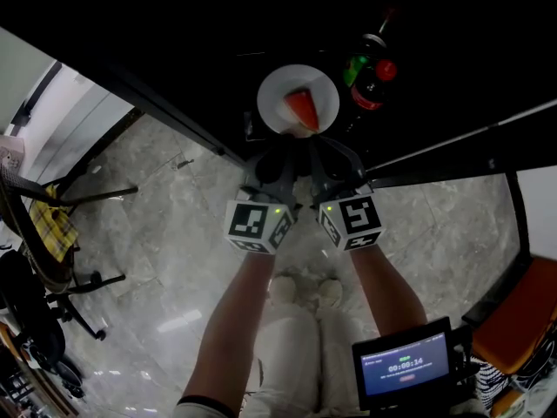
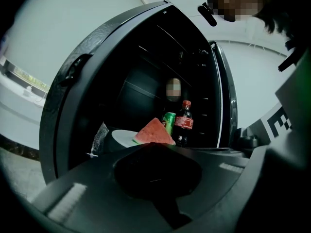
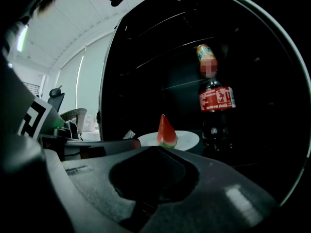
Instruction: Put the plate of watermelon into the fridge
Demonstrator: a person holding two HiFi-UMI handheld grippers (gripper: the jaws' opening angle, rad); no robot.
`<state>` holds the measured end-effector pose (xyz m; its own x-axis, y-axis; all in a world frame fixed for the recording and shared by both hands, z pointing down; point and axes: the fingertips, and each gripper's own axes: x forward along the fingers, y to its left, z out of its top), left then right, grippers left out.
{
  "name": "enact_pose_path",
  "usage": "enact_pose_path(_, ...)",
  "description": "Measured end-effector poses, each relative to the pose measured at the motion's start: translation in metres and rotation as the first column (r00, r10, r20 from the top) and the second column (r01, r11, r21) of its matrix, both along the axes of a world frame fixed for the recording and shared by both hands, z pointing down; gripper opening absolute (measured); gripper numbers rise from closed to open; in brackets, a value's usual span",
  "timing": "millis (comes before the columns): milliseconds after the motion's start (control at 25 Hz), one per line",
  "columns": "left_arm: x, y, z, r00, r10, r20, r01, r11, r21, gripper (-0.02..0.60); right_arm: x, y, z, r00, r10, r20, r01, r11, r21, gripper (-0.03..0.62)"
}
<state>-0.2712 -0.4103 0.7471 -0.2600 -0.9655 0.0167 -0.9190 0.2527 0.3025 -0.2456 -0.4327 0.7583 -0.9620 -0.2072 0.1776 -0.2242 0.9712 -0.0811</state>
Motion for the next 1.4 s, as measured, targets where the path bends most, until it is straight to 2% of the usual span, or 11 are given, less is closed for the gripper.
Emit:
enact_pose_path(160,-0.009,-0.006,0.004,1.000,-0.019,0.004,0.019,1.000,0.002,0.000,-0.008,-0.005,0.005,1.000,-0.001,0.004,0.001,1.000,0.002,-0.005)
enact_pose_path(480,-0.009,-0.013,-0.001,1.000,0.007,-0.002,-0.007,0.999,0.033,0.000,-0.022,-0.009,0.003,1.000,0.013,-0.014,-0.013,1.000,0.007,-0.005)
enact_pose_path(760,-0.006,-0.016,-0.001,0.999,0.028,0.022,-0.028,1.000,0.014,0.000,-0.023,-0.009,0.002,1.000,0.021,-0.022,-0.021,0.999,0.028,-0.005)
enact_pose_path(1000,0.007,-0.011,-0.006,0.998,0.051,0.021,-0.051,0.999,-0.002,0.000,-0.012,-0.003,-0.001,0.999,0.006,-0.034,-0.004,0.998,0.061,-0.005)
enact_pose_path(1400,0.042,0.011,-0.042,0.998,0.058,-0.016,-0.059,0.998,-0.027,0.000,0.024,0.019,-0.033,0.998,0.009,-0.068,-0.005,0.999,0.048,-0.005)
